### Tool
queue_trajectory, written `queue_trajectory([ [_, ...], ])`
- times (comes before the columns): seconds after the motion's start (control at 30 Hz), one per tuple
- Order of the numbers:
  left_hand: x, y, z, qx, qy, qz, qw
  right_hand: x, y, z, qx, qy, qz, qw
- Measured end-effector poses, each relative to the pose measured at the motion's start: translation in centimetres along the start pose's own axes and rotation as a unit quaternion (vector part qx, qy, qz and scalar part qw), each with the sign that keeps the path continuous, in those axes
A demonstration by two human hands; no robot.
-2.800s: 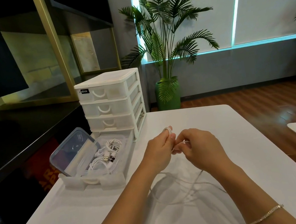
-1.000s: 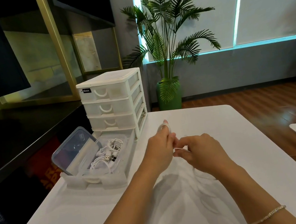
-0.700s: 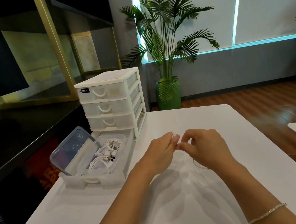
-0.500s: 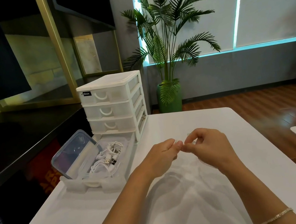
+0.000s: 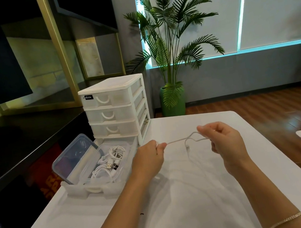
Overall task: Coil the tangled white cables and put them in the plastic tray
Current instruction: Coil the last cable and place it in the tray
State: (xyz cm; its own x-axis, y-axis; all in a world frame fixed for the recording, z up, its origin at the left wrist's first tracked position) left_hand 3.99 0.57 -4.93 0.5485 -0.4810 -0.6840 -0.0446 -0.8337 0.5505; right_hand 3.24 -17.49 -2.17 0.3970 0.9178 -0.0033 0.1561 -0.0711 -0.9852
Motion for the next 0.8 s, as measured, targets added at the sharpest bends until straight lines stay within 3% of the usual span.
queue_trajectory([
  [0.1,0.2,0.1,-0.1,0.001,-0.006,-0.02,1.0,-0.1,0.2,0.2,-0.065,0.002,0.036,0.997],
  [0.27,0.5,-0.4,-0.2,-0.002,-0.102,-0.048,0.994,-0.6,-0.2,0.1,-0.196,0.063,0.16,0.965],
  [0.33,0.0,-0.2,-0.1,-0.005,-0.164,-0.016,0.986,-0.6,-0.1,0.1,-0.23,0.093,0.178,0.952],
  [0.4,-0.8,0.2,0.3,-0.053,-0.235,0.095,0.966,-0.7,0.1,-0.1,-0.243,0.129,0.168,0.947],
  [0.47,-1.6,0.4,0.6,-0.139,-0.297,0.264,0.907,-0.9,0.2,-0.3,-0.24,0.161,0.15,0.946],
  [0.57,-2.4,0.1,0.4,-0.21,-0.33,0.48,0.785,-0.7,0.4,-0.2,-0.246,0.17,0.146,0.943],
  [0.7,-2.8,0.3,-0.2,-0.224,-0.343,0.685,0.602,0.1,0.9,0.2,-0.249,0.139,0.181,0.941],
  [0.8,-2.5,0.0,-0.5,-0.232,-0.321,0.807,0.437,0.8,1.4,0.4,-0.228,0.073,0.245,0.939],
])
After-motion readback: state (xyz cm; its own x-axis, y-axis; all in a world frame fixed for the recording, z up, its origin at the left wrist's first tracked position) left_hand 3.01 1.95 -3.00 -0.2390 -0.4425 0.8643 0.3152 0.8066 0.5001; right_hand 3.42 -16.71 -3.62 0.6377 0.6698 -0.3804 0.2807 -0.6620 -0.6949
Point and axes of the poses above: each hand's wrist, its own z-axis away from the middle knuckle, its own x-axis out of the palm, y = z × x, the point moved 1 cm from there along -z, towards the middle knuckle, and after that the axes turned 14 degrees about y, right-handed, at the moved point
